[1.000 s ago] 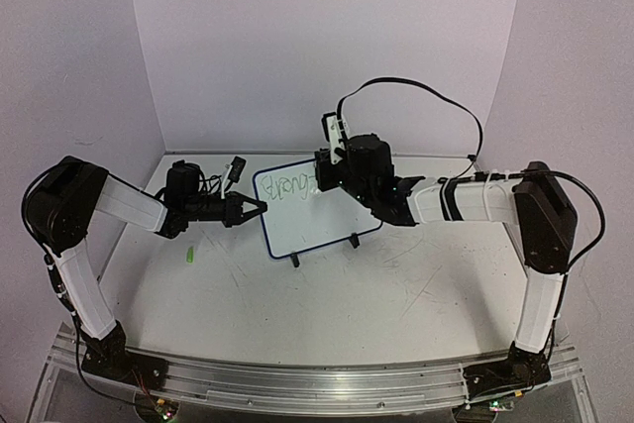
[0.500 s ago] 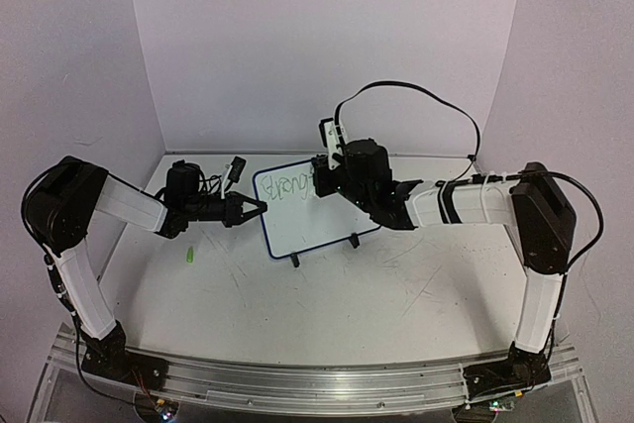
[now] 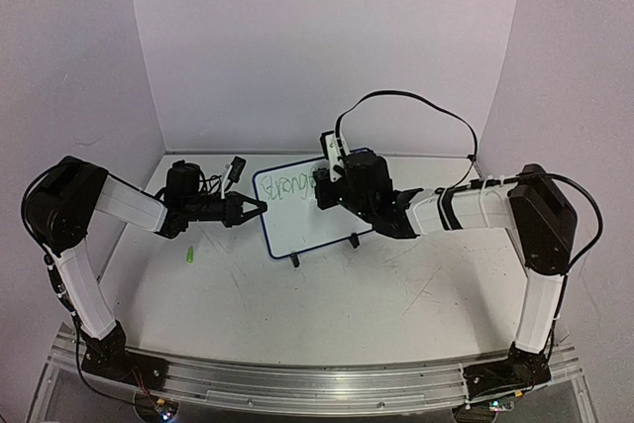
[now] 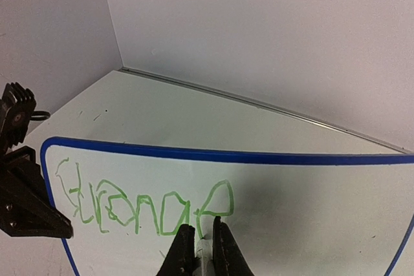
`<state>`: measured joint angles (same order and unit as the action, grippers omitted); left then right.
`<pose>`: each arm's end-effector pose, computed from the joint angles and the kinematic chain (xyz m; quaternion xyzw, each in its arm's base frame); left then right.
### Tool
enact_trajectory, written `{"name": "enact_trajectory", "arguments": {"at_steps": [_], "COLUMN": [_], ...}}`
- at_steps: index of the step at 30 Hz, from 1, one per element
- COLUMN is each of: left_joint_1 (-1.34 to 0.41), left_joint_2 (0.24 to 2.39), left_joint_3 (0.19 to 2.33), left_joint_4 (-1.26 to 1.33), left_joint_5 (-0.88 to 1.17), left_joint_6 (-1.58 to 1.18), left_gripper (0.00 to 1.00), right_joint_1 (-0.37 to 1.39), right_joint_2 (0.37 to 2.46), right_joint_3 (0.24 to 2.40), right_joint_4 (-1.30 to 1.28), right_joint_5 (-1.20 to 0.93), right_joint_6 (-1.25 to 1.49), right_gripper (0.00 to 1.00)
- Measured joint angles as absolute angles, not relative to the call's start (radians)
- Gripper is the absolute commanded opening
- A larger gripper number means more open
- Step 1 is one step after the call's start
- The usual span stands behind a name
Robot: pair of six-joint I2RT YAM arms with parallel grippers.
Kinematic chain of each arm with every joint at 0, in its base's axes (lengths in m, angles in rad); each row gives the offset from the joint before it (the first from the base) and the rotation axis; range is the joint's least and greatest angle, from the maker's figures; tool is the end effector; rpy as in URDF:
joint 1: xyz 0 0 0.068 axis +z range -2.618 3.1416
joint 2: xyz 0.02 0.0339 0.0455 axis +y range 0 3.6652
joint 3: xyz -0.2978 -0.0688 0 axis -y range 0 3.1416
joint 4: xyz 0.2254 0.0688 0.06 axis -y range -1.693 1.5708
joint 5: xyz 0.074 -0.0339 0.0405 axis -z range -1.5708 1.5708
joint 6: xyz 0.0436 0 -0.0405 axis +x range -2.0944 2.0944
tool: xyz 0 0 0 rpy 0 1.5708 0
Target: Write a sentence on the whiteboard
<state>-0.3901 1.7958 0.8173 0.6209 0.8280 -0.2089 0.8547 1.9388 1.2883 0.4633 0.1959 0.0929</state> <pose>0.3198 -0.1662 0.2141 0.2964 0.7284 -0.4698 0.4012 0.3068 0.3396 0.2809 -0.2270 0.7347 0.2227 0.5993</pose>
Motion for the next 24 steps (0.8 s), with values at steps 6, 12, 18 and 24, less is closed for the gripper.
{"name": "enact_trajectory", "arguments": {"at_steps": [6,12,18,24], "left_joint_1": [-0.390,-0.390,-0.390,-0.390], "left_joint_2": [1.796,1.796,1.795,1.795], "left_joint_3": [0.817,0.817,0.817,0.817], "left_joint_4": [0.621,0.621,0.621,0.621], "left_joint_5": [0.829,0.828,0.835,0.835], "left_joint_6": [-0.209,-0.209,-0.205,-0.204], "left_gripper": [0.00,0.00,0.00,0.00], "right_joint_1": [0.860,0.861,0.857,0.831], "right_joint_2": [1.934,1.933,1.888,1.845], "right_joint_3": [1.273,1.273,1.256,1.240], "right_joint_4": [0.461,0.461,0.464,0.492], "right_joint_5": [0.216,0.239,0.220,0.178], "right_joint_6": [0.093,0.065,0.038,0.049], "right_gripper": [0.00,0.00,0.00,0.00]}}
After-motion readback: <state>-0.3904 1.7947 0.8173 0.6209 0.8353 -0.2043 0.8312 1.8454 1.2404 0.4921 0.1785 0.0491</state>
